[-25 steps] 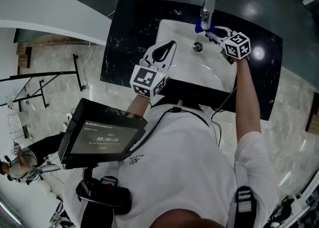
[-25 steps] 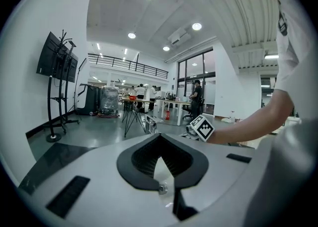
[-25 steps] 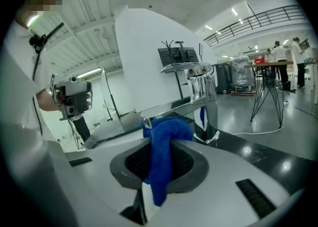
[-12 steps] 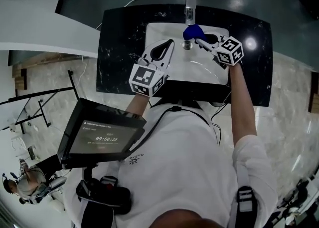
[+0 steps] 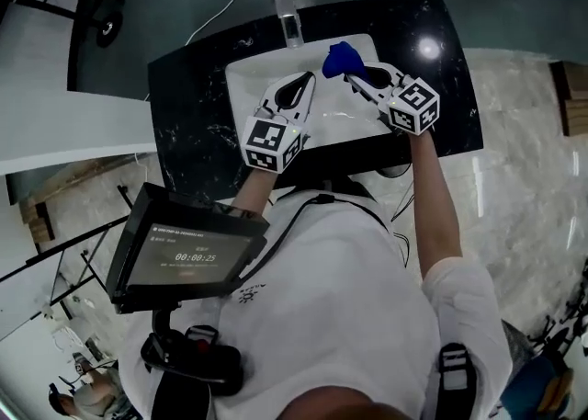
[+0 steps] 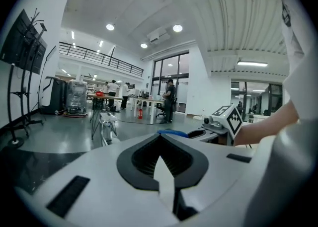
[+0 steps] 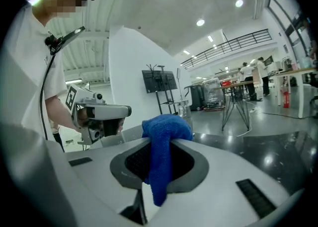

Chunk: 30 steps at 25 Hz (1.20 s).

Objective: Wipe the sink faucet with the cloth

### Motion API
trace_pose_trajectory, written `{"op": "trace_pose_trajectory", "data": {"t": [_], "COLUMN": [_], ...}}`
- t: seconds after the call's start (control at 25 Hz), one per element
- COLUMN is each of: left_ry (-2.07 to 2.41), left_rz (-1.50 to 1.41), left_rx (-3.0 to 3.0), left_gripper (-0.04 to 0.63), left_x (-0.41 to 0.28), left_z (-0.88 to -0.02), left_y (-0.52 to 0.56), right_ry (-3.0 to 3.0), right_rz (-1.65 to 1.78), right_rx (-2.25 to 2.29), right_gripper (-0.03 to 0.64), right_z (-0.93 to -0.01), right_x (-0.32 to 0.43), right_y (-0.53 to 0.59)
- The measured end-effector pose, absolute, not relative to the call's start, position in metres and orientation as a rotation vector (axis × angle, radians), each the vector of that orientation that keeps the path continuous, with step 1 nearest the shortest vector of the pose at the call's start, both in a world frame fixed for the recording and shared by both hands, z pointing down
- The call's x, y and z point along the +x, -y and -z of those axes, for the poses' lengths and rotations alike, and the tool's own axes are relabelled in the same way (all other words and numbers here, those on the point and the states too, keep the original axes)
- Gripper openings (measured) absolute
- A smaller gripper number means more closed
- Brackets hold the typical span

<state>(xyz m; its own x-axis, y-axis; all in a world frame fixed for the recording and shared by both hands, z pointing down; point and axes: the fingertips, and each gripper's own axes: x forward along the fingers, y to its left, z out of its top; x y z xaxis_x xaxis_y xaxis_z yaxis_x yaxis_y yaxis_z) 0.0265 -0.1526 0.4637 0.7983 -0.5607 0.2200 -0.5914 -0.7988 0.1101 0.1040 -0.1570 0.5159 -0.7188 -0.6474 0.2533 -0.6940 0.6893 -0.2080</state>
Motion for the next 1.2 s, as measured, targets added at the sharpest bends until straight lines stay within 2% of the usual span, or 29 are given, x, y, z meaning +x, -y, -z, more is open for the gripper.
{"op": "trace_pose_trajectory", "data": {"t": [0.32,0.56,1.04,1.2], "left_ry": [0.641,0.505,0.329,0.315], "left_rz": [-0.259,-0.254,-0.357,-0.374], "left_rx": [2.875,2.906,2.907,2.911], "left_gripper": [0.002,0.002,0.002,0.002], "left_x": [0.089,0.122,0.180,0.182], "left_z": [-0.456,-0.452,-0.492,-0.494], "left_y": [0.127,0.107,0.085,0.083], "right_ry": [2.508,2.139,1.901,1.881], "right_rz": [-0.446,-0.458,-0.574,-0.602], "right_rx": [1.530,1.751,1.807,1.787], "right_gripper": [0.055,0.055,0.058,0.137], "right_z": [-0.508,-0.539,-0.588,-0.596], "right_x": [0.199,0.273,0.301,0.302], "right_y": [0.117,0.083,0.042,0.035]}}
